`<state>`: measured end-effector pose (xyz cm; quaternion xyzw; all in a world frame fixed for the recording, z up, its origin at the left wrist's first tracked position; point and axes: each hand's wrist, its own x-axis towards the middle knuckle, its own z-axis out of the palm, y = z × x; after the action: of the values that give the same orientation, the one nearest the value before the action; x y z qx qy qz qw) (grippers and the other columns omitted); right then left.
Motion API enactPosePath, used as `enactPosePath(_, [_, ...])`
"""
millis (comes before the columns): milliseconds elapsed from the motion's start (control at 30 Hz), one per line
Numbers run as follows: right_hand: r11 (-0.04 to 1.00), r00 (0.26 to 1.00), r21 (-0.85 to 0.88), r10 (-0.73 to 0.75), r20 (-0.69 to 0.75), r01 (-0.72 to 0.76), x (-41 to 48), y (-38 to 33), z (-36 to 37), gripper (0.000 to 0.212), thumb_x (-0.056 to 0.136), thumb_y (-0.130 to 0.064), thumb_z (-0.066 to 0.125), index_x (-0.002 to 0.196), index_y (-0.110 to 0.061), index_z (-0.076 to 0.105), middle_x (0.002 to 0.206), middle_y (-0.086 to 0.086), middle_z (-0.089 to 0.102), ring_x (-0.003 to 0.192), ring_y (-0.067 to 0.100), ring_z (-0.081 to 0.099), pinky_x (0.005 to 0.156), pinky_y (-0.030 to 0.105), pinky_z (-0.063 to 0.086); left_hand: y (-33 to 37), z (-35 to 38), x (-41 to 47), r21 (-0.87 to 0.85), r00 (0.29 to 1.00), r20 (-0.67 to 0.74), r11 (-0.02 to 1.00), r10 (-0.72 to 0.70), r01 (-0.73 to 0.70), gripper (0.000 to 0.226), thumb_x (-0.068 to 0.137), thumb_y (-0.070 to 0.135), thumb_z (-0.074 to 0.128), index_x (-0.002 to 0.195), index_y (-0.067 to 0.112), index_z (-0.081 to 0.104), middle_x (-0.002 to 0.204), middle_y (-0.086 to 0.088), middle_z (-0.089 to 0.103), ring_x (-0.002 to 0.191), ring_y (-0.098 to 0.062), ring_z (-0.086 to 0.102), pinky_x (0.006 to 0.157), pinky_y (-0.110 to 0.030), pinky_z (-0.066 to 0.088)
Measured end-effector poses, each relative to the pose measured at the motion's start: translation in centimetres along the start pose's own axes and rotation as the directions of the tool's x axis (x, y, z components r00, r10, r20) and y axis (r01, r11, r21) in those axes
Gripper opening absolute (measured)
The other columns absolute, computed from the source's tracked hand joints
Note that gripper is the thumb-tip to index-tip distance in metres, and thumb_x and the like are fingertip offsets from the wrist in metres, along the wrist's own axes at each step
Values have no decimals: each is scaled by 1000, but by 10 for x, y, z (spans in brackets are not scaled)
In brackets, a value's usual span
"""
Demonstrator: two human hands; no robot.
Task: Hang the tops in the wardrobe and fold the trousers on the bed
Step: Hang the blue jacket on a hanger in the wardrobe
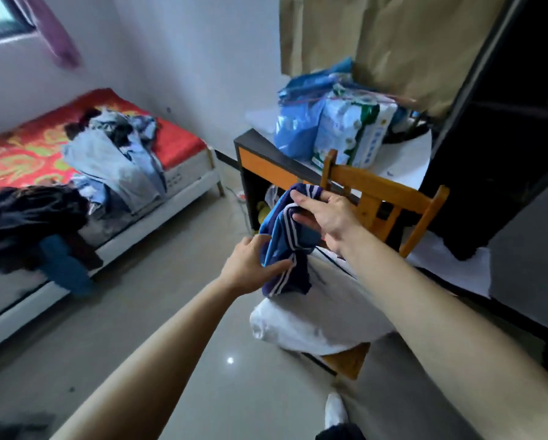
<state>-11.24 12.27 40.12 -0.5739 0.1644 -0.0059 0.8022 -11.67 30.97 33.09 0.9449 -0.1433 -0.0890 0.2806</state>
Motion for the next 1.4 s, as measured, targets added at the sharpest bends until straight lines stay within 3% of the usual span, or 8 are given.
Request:
enactPosePath(300, [961,915,265,-39,402,-75,18,-65,102,5,89,-13,72,93,-10,70,86,6,74,79,17,74,66,18,58,-20,-71,18,-272,951,-204,947,-232,173,47,86,52,66,126,28,59,113,6,62,102,-12,59,93,-33,50])
enactPosePath(533, [975,862,-61,-160,480,215,68,-100,159,11,88,-25,76,88,-15,74,83,2,76,74,17,74,58,21,56,-55,-128,21,-617,519,-621,775,-587,139,16,101,17,48,97,9,61,80,-4,61,88,-37,60,76,-42,46])
enactPosePath(667, [732,799,-439,-238,553,521,87,-81,199,34,91,-44,69,76,-14,75,54,-6,66,47,7,62,45,22,45,-85,-161,-11,-653,333,-663,736,-670,181,21,105,27,38,96,11,49,84,-1,56,93,-34,57,73,-33,35])
enactPosePath(800, [333,677,-592,-425,601,734,84,-41,247,53,95,-55,56,63,-12,58,57,-3,58,60,20,58,55,30,37,-100,-190,-70,-381,309,-807,843,-504,380,56,78,63,67,102,19,42,91,2,58,85,-21,57,73,-33,40])
enactPosePath(900, [144,539,-545,-484,690,826,68,-14,287,47,95,-58,53,76,-20,71,83,0,65,78,26,65,62,29,40,-121,-211,-120,-99,301,-889,785,-346,611,65,65,35,84,113,12,45,104,-9,55,96,-29,54,82,-37,38])
enactPosePath(1067, [-93,258,-350,-507,823,932,16,23,370,35,94,-50,60,84,-22,79,109,3,59,106,28,55,85,39,39,-159,-256,-208,-235,114,-920,763,-374,603,48,68,20,55,113,10,43,107,-12,54,97,-26,52,85,-35,40])
enactPosePath(1167, [27,202,-220,-520,830,975,-22,47,432,37,100,-39,52,83,-12,72,117,11,64,117,37,55,96,46,34,-189,-285,-254,-310,-9,-933,792,-359,526,47,66,15,49,112,9,44,105,-7,51,95,-19,48,85,-24,35])
enactPosePath(1400, [227,157,-79,-351,923,971,-123,92,569,44,94,-61,49,91,-18,43,86,13,69,83,40,66,64,40,38,-262,-352,-377,-300,-156,-953,765,-258,570,51,65,0,38,114,0,56,113,-11,43,107,-25,48,102,-27,36])
